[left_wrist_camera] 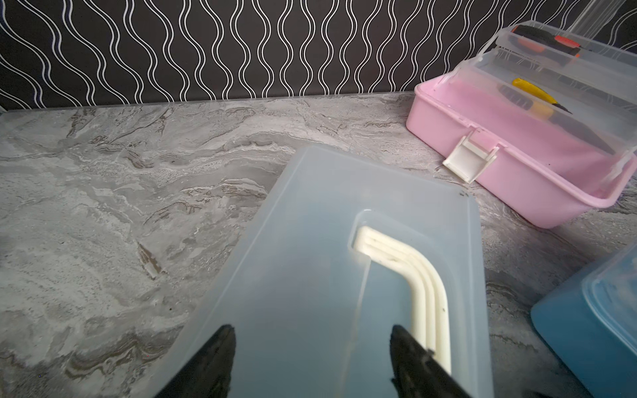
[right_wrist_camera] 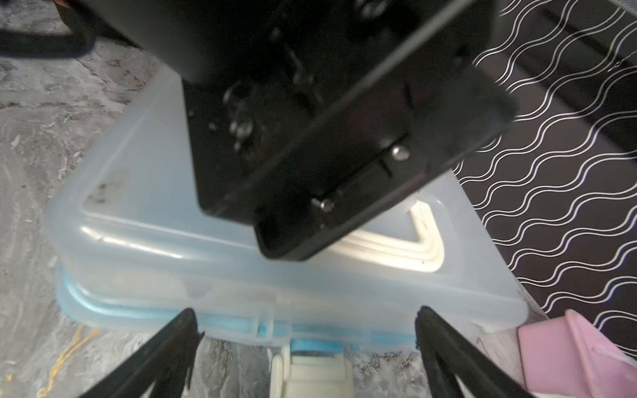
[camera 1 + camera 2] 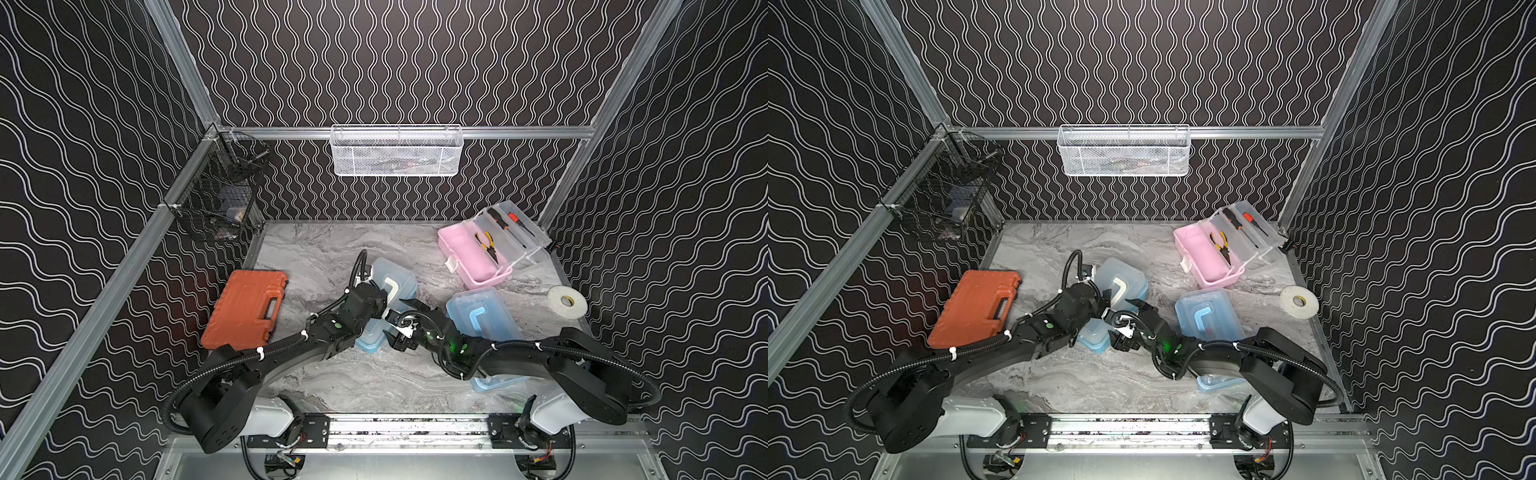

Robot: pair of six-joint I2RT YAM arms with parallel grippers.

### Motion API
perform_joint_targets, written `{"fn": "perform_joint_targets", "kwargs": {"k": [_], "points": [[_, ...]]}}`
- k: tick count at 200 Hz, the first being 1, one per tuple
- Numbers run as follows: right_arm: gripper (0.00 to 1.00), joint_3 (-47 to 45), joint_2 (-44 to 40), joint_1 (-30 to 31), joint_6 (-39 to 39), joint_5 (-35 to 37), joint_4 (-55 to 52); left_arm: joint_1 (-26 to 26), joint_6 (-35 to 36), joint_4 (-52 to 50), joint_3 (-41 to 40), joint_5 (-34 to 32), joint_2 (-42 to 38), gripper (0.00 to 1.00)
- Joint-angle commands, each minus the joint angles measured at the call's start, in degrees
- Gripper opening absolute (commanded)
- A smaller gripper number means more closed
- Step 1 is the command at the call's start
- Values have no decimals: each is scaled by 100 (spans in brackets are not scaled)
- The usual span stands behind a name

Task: Close toolboxes
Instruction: Fasten the toolbox latch on the toolbox.

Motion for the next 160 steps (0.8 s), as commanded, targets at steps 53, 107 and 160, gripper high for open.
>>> {"fn": "perform_joint_targets", "kwargs": {"k": [53, 107, 160], "points": [[99, 91, -536, -312, 776, -619, 165, 7, -127, -1097, -64, 416, 51, 75], [99, 799, -1454, -546, 2434, -52, -2321, 9, -35, -1156, 29, 400, 86, 75], [98, 687, -1986, -725, 3847, -135, -4028, 5, 136, -1282, 299, 315, 113, 75]]}}
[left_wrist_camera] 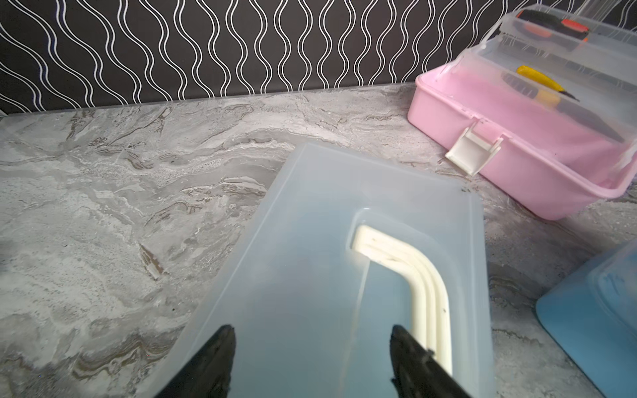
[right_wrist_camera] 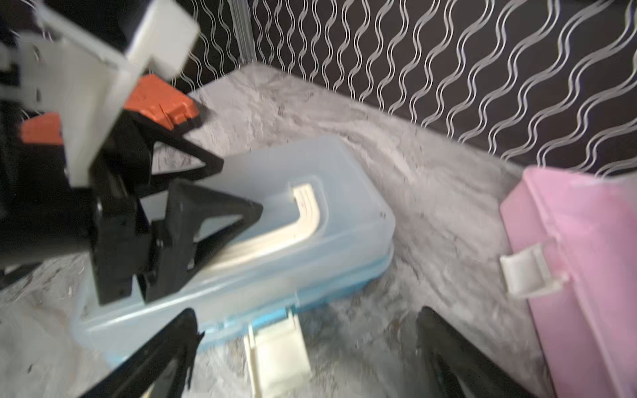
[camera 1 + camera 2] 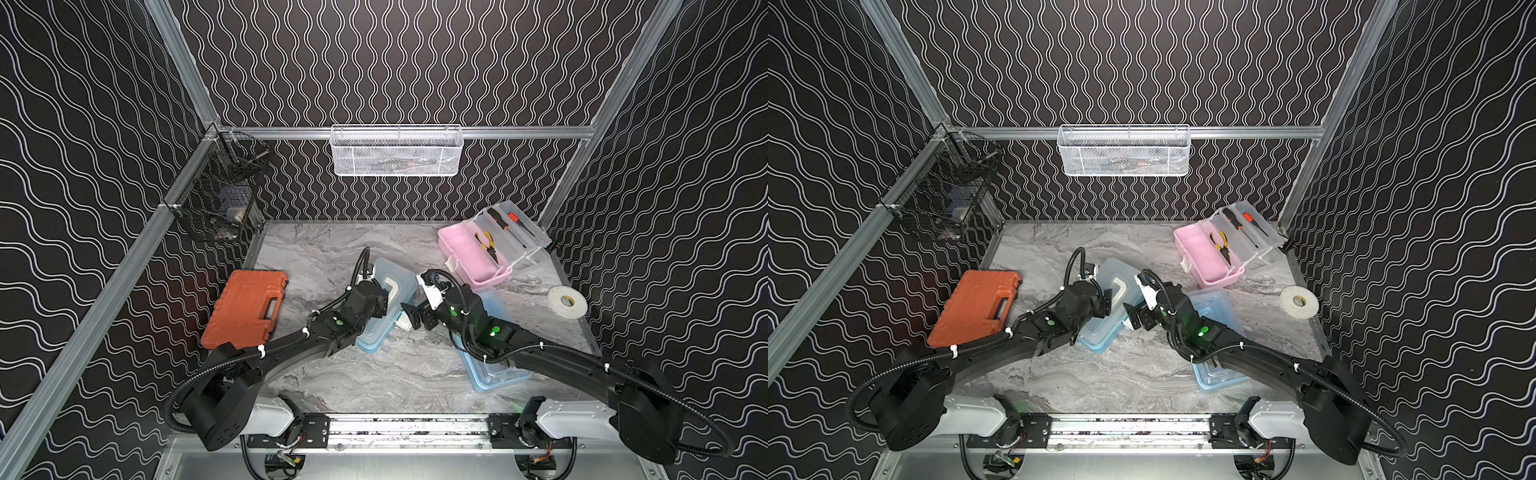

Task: Close toolboxes
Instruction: Fasten the toolbox latch on the toolbox.

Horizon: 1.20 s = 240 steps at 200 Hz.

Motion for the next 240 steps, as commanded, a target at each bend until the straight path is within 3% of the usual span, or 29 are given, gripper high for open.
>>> {"fn": "perform_joint_targets", "kwargs": {"k": [1, 47, 112, 184, 240], "points": [[98, -64, -190, -8, 864, 19, -1080, 7, 1, -937, 65, 287, 56, 75], [96, -275, -126, 40, 1012, 411, -1509, -3, 187, -984, 375, 185, 128, 75], [97, -234, 578, 448, 354, 1049, -1169, 53, 520, -1020, 835, 18, 360, 75], [97, -286, 1021, 666, -225, 1342, -704, 141, 323, -691, 472, 248, 660, 75], [98, -374, 1346, 739, -483, 2049, 342, 177, 283, -644, 277, 318, 706, 75]]}}
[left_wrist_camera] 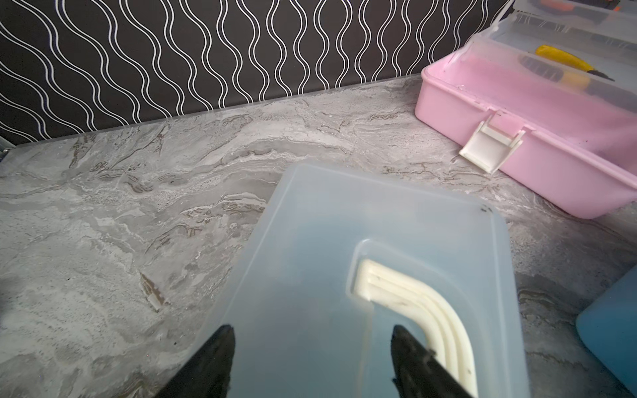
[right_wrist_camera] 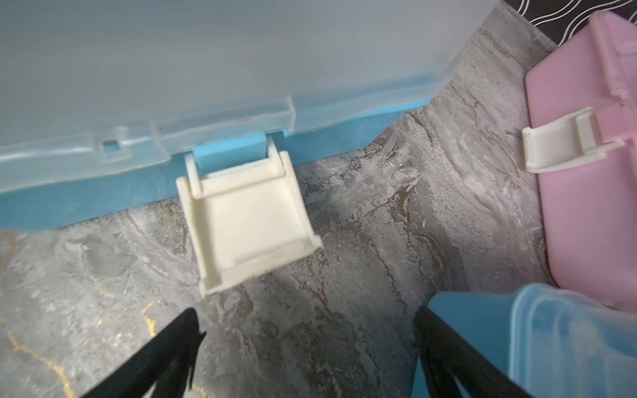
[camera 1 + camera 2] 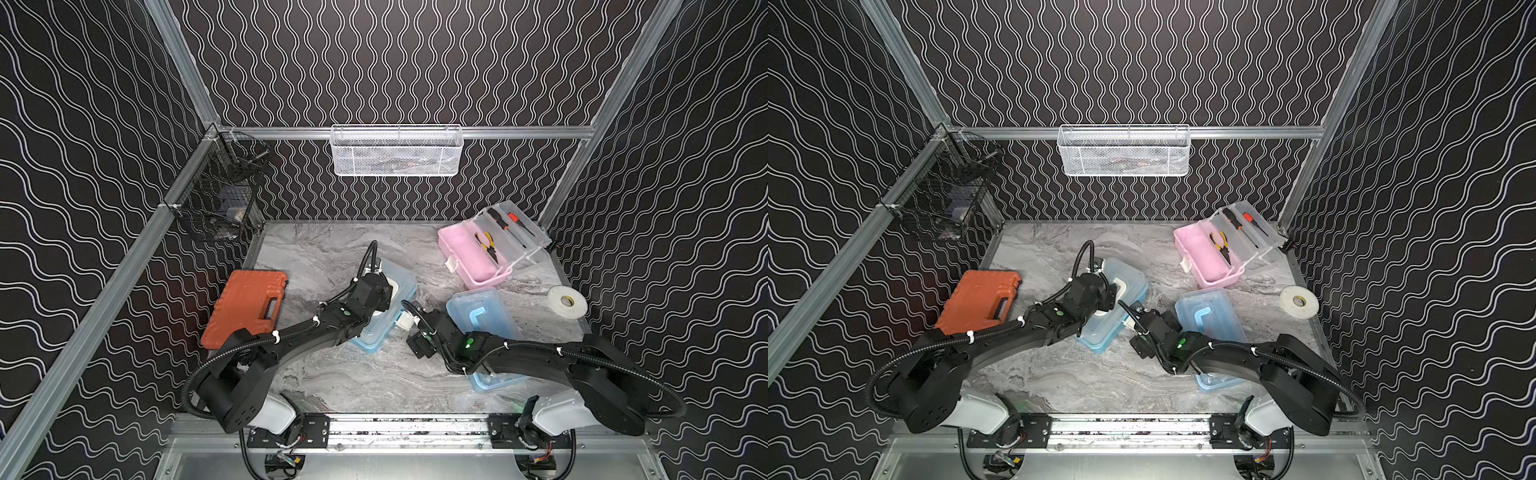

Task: Close toolboxes
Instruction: Fasten the toolbox latch on the toolbox.

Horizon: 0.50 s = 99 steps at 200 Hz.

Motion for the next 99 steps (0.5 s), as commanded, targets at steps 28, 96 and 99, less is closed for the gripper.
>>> {"fn": "perform_joint_targets", "kwargs": {"k": [28, 96, 99], "points": [[99, 66, 63, 18, -514, 597, 1199, 35, -211, -846, -236, 362, 35, 75], [99, 716, 406, -15, -608, 240, 1152, 34, -299, -775, -331, 438, 22, 75], [99, 729, 398, -29, -534, 232, 1130, 33, -297, -775, -334, 433, 22, 75]]}}
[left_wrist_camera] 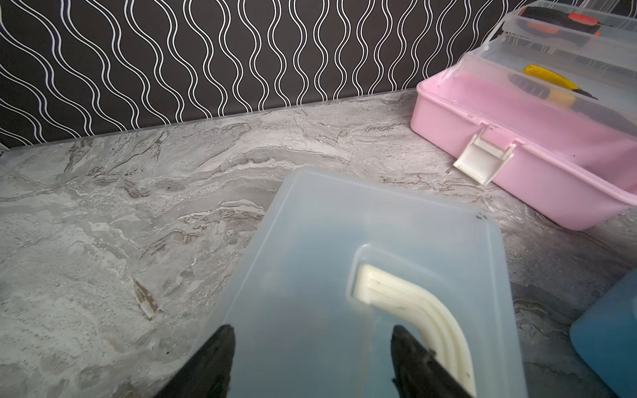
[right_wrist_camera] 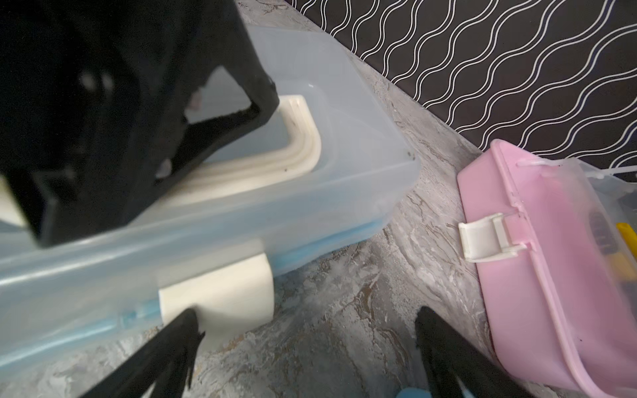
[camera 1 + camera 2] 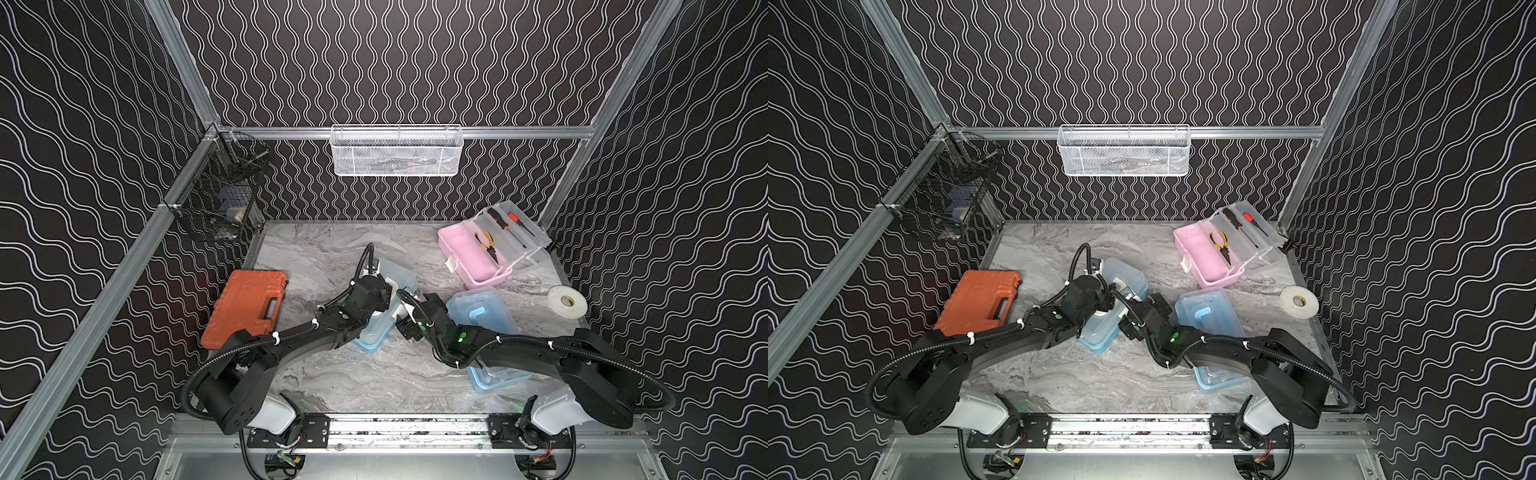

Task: Close toolboxes
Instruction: Fasten the toolbox latch on the toolbox.

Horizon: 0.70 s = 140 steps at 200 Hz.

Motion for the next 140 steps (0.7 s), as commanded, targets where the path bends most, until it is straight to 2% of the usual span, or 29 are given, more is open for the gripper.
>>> {"fn": "perform_joint_targets", "kwargs": {"k": [1, 35, 51, 140], "points": [[99, 149, 50, -30, 201, -183, 111, 21, -286, -1195, -89, 391, 74, 75], [99, 222, -205, -314, 1512, -476, -482, 21, -218, -1218, -60, 368, 15, 75], [99, 173, -310, -389, 1876, -743, -572, 22, -183, -1229, -34, 343, 11, 75], [98, 551, 225, -420, 2312, -1005, -1008, 26, -200, -1183, -10, 374, 99, 75]]}}
